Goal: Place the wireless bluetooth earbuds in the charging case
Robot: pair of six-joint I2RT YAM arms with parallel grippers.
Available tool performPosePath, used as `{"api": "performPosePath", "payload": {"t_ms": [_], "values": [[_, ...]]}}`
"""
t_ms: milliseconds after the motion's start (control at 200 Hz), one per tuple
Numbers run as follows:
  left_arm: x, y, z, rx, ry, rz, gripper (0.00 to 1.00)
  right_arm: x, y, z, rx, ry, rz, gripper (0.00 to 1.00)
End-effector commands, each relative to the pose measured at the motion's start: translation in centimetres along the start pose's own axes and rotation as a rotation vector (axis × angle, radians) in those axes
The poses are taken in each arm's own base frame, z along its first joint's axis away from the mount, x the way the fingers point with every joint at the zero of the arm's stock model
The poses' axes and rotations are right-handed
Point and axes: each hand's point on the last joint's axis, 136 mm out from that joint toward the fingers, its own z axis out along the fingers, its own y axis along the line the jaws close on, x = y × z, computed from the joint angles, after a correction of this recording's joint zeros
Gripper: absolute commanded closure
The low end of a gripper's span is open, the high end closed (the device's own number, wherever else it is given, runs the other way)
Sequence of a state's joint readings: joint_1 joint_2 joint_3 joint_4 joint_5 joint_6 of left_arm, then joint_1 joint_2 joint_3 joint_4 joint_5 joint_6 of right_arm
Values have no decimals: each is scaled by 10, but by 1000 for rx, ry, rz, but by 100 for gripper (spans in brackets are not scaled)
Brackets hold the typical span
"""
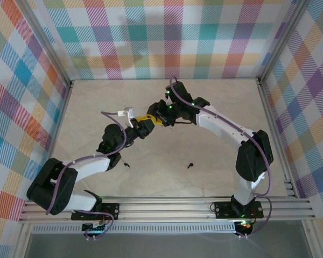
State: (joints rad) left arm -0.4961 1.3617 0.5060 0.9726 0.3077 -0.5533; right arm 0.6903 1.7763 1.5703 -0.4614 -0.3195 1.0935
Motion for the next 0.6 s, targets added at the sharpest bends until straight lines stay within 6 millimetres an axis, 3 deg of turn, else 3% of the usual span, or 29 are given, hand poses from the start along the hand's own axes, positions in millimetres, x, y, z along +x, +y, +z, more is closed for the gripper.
{"api": "performPosePath", "payload": {"t_ms": [0,75,245,340,600], "values": [[-13,-16,5,54,-35,27,48,4,13,-13,-56,5,0,57],[-12,-13,4,41,-38,25,47,5,14,-13,-69,12,9,57],[-9,-7,5,18,-33,17,31,6,17,-15,-83,15,14,57],[-7,-3,5,4,-35,12,30,7,17,-16,-86,14,15,58],[-6,-3,12,31,-33,4,48,9,22,-18,-112,22,30,57]]}}
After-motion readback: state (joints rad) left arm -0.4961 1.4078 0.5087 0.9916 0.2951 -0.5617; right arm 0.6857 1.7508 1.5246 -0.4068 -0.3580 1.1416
